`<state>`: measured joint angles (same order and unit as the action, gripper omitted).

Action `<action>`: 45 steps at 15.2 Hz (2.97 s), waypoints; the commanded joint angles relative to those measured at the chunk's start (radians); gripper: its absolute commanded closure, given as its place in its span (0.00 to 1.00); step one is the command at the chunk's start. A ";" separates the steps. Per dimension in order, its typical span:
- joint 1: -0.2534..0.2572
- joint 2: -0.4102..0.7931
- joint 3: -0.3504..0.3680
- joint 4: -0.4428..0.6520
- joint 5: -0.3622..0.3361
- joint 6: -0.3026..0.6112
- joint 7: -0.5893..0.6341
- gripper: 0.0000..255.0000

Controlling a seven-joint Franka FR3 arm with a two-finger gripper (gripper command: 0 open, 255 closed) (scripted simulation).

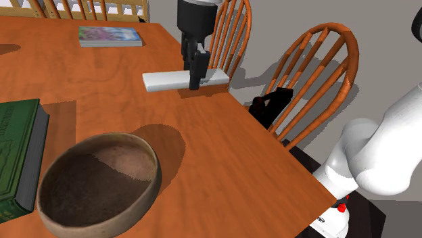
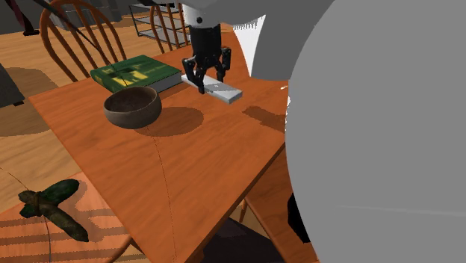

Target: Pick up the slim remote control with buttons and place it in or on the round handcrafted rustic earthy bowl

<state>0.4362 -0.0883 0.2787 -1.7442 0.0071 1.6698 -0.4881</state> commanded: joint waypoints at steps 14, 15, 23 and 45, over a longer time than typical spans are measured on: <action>0.104 0.154 0.110 0.266 -0.051 -0.124 0.214 1.00; 0.120 0.177 0.122 0.293 -0.061 -0.131 0.240 1.00; 0.291 0.418 0.196 0.600 -0.177 -0.226 0.444 1.00; 0.310 0.434 0.203 0.432 -0.185 -0.048 0.499 1.00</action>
<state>0.7459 0.3461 0.4821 -1.3115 -0.1782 1.6208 0.0106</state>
